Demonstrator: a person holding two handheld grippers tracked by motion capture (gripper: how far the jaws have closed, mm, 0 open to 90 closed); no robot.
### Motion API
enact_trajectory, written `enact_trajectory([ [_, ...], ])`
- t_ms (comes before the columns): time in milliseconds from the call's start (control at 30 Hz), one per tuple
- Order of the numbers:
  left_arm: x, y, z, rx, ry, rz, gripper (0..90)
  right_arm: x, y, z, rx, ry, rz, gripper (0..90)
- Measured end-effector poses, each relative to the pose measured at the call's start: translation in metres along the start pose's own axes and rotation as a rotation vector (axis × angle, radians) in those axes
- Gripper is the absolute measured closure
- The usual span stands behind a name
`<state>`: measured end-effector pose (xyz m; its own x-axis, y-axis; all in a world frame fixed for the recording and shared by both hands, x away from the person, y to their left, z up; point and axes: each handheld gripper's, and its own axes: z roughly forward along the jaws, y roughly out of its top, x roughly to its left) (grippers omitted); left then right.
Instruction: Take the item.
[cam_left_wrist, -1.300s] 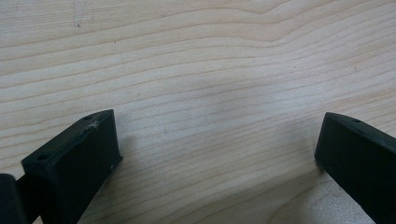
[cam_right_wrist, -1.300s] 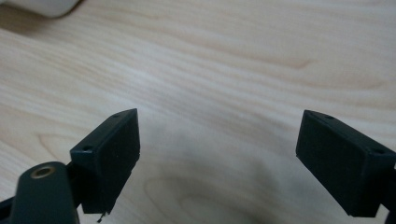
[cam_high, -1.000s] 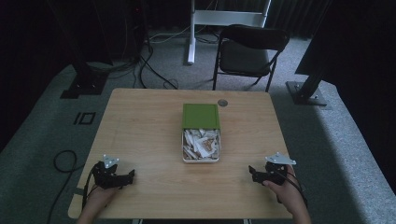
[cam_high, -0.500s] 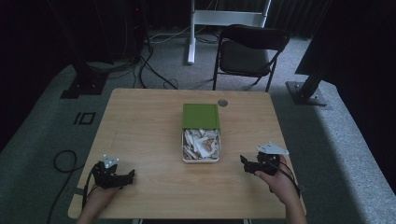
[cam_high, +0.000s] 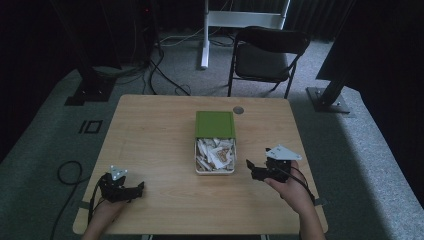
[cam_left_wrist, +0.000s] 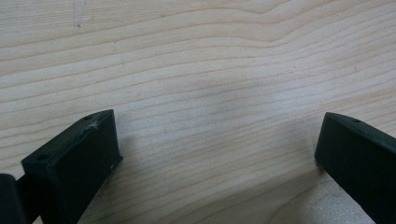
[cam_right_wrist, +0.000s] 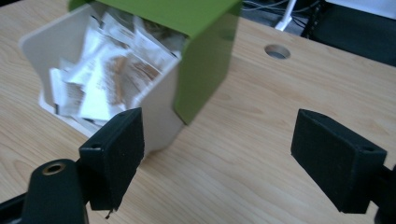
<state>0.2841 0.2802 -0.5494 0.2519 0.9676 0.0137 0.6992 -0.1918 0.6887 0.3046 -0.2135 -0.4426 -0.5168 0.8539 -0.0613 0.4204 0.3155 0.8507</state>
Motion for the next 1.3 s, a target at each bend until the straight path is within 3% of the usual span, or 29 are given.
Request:
enact_trajectory([
  [167, 0.0, 0.0, 0.0, 0.0, 0.0, 0.0, 0.6, 0.014, 0.009, 0.004, -0.011, 0.032, -0.036, 21.7],
  [567, 0.0, 0.0, 0.0, 0.0, 0.0, 0.001, 0.6, 0.042, 0.025, 0.018, -0.044, 0.094, -0.071, 25.0],
  [767, 0.0, 0.0, 0.0, 0.0, 0.0, 0.001, 0.7, 0.053, 0.028, 0.028, -0.04, 0.132, -0.087, 41.4],
  [1000, 0.0, 0.0, 0.0, 0.0, 0.0, 0.001, 0.6, 0.062, 0.025, 0.041, -0.023, 0.177, -0.113, 48.1],
  [1300, 0.0, 0.0, 0.0, 0.0, 0.0, 0.001, 0.6, 0.069, 0.02, 0.058, 0.001, 0.17, -0.114, 53.4],
])
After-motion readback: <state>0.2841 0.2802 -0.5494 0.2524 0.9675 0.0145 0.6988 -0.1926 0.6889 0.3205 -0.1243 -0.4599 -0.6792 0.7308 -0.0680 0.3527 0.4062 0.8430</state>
